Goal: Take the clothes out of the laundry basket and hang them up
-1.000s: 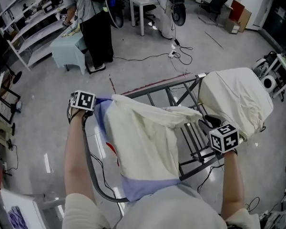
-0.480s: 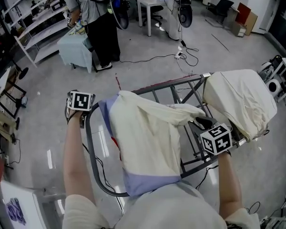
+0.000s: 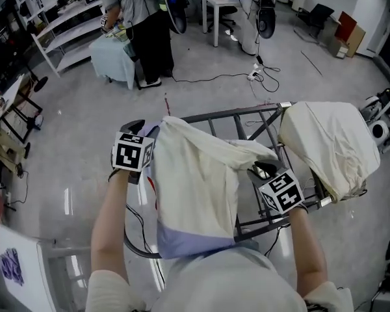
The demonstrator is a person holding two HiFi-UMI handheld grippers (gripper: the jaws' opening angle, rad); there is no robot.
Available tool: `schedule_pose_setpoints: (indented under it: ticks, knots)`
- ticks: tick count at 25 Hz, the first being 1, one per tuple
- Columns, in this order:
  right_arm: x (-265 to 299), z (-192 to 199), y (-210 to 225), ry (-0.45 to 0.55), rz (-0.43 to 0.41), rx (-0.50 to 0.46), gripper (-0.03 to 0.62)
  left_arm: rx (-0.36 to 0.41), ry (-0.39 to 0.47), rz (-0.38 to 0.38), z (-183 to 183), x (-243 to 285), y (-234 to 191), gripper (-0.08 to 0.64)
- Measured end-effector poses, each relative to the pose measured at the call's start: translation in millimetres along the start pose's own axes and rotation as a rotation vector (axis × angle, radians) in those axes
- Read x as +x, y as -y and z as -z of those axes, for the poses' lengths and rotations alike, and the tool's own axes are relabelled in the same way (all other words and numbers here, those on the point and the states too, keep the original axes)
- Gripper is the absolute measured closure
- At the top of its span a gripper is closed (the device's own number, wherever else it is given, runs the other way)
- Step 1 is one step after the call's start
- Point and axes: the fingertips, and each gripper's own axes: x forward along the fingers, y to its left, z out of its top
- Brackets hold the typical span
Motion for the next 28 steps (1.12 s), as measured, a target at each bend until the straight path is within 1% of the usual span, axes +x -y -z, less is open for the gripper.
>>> schedule_pose_setpoints:
  ticks: [3, 7, 10, 13, 16, 20, 24, 28]
  knots:
    - [12, -1, -16, -0.012, -0.067, -0.138, 0.459, -0.022, 0.030, 0.068, -3, -14, 55, 0.365]
    - [25, -7, -33, -0.005, -0.144, -0.309, 0.451, -0.076, 0.016, 0.142, 1, -31, 120, 0.365]
    - [34, -8, -38, -0.010, -0.176, -0.429, 0.453, -0.096, -0.005, 0.182, 9, -41, 166, 0.365]
    - [45, -7, -37, -0.010, -0.186, -0.514, 0.463, -0.123, -0.021, 0.200, 18, -49, 205, 0.365]
    - [54, -13, -30, -0.002, -0.182, -0.559, 0.510, -0.120, -0.042, 0.212, 23, -51, 240, 0.365]
    - [55, -20, -24, 0.015, -0.228, -0.579, 0.563, -0.054, -0.101, 0.212, 35, -39, 276, 0.365]
    - [39, -36, -12, 0.060, -0.288, -0.553, 0.574, 0.004, -0.129, 0.204, 36, -24, 297, 0.365]
    - [26, -61, 14, 0.104, -0.290, -0.550, 0.575, 0.099, -0.131, 0.176, 24, -12, 310, 0.350]
